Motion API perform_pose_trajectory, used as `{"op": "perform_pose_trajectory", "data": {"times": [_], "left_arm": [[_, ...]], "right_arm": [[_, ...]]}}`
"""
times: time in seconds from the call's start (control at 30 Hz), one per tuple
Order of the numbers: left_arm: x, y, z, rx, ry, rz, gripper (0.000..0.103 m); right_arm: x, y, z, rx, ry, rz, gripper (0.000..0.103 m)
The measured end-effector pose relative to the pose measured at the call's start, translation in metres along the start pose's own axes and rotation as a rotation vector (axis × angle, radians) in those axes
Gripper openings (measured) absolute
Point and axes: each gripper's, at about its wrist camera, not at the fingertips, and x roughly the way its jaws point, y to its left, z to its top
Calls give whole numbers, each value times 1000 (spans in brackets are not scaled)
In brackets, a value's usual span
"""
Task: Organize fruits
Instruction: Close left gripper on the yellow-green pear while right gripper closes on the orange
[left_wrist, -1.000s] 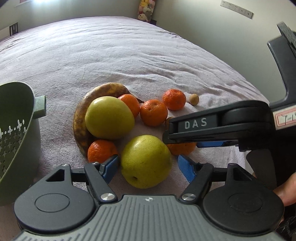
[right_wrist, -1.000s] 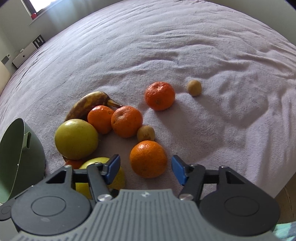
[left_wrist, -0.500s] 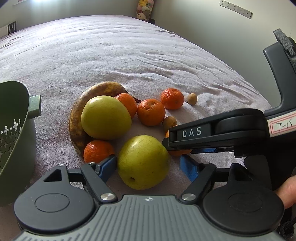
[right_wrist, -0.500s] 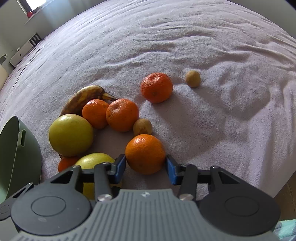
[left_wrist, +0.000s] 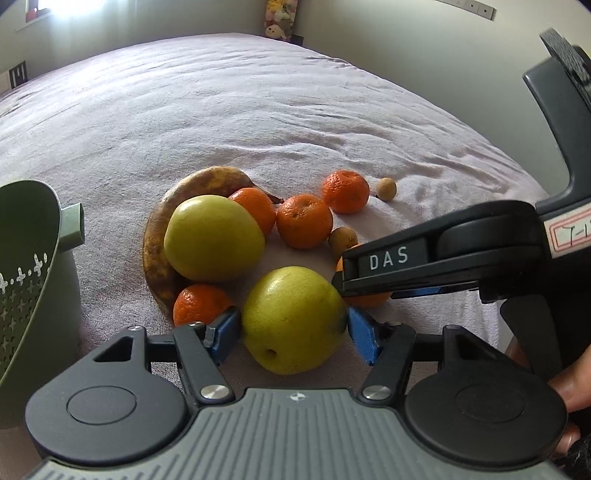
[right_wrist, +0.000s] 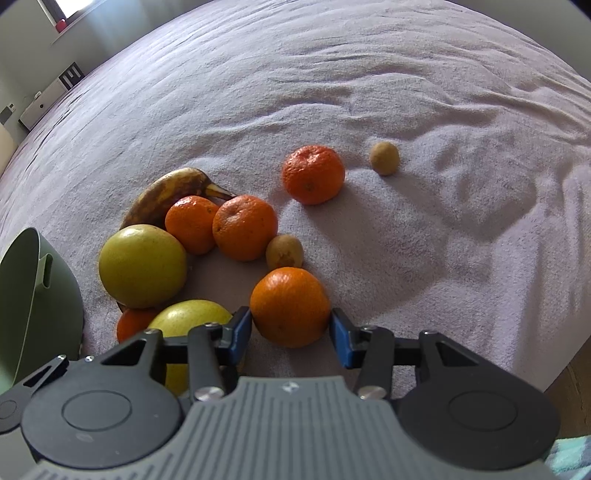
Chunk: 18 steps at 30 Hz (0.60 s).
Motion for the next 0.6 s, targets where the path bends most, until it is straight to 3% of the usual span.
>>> {"op": "perform_pose_trajectory", "data": {"times": [0.37, 0.6], "left_arm": [[-10, 2, 1, -17, -8, 17, 72], [-37, 11, 1, -66, -51, 2, 72]], "right_arm": [[-13, 3, 1, -16, -42, 23, 43], [-19, 5, 0, -13, -49, 46, 43]]}}
